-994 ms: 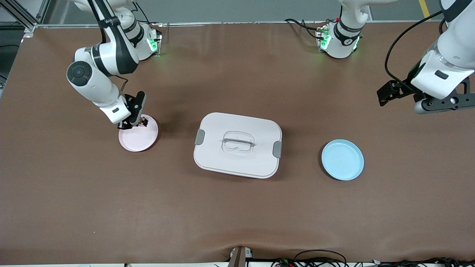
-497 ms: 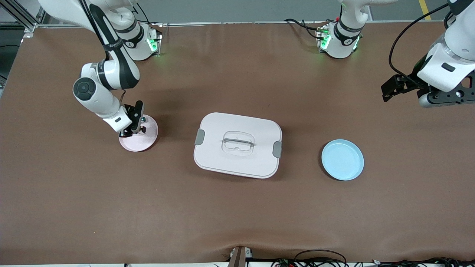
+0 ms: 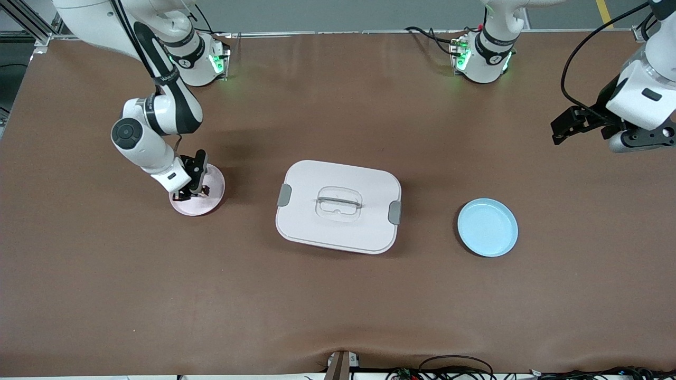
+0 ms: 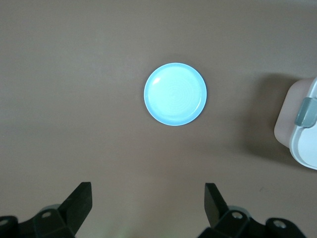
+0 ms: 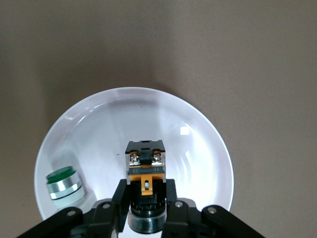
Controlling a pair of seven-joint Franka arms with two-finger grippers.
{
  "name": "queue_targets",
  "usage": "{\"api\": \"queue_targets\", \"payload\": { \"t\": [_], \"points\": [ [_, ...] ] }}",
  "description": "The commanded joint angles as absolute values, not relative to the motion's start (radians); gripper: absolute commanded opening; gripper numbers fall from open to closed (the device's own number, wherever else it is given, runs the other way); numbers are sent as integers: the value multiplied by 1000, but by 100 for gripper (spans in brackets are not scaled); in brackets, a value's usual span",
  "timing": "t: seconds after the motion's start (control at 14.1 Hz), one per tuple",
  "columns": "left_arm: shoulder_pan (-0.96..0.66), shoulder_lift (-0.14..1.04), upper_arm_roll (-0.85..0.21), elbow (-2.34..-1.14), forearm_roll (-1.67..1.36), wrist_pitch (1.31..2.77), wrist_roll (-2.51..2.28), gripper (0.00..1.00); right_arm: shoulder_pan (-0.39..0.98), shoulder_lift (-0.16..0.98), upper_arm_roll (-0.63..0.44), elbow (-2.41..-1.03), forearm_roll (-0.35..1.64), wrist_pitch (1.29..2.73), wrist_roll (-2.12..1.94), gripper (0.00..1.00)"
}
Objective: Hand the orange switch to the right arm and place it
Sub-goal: 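Lower the orange switch onto the pink plate with the right gripper, then open the right gripper and raise it away from the pink plate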
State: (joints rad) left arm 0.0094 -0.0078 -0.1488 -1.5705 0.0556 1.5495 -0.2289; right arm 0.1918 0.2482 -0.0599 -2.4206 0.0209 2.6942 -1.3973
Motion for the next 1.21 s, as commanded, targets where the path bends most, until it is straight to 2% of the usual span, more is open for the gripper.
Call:
{"api": "queue_targets", "payload": {
  "t": [0.0,0.28,0.36,0.43,0.99,1.14],
  "points": [
    [20,-48,-146,-1608,41,1552,-181,100,173,281,-49,-2411,6,2721,-1434,0],
    [20,-49,-146,-1608,41,1552,-172,100,175,296,-49,-2395,8,2721,-1443,0],
    [20,-54,-146,-1608,41,1551,-172,100,175,299,-49,-2387,8,2721,-1437,26],
    [20,-54,-146,-1609,40,1551,-172,100,176,299,-49,-2384,8,2721,-1442,99],
    [20,-54,-146,-1609,41,1551,-170,100,173,290,-48,-2370,9,2703,-1430,100],
    [20,-54,-146,-1609,41,1551,-170,100,152,279,-46,-2367,26,2650,-1419,100]
  ]
}}
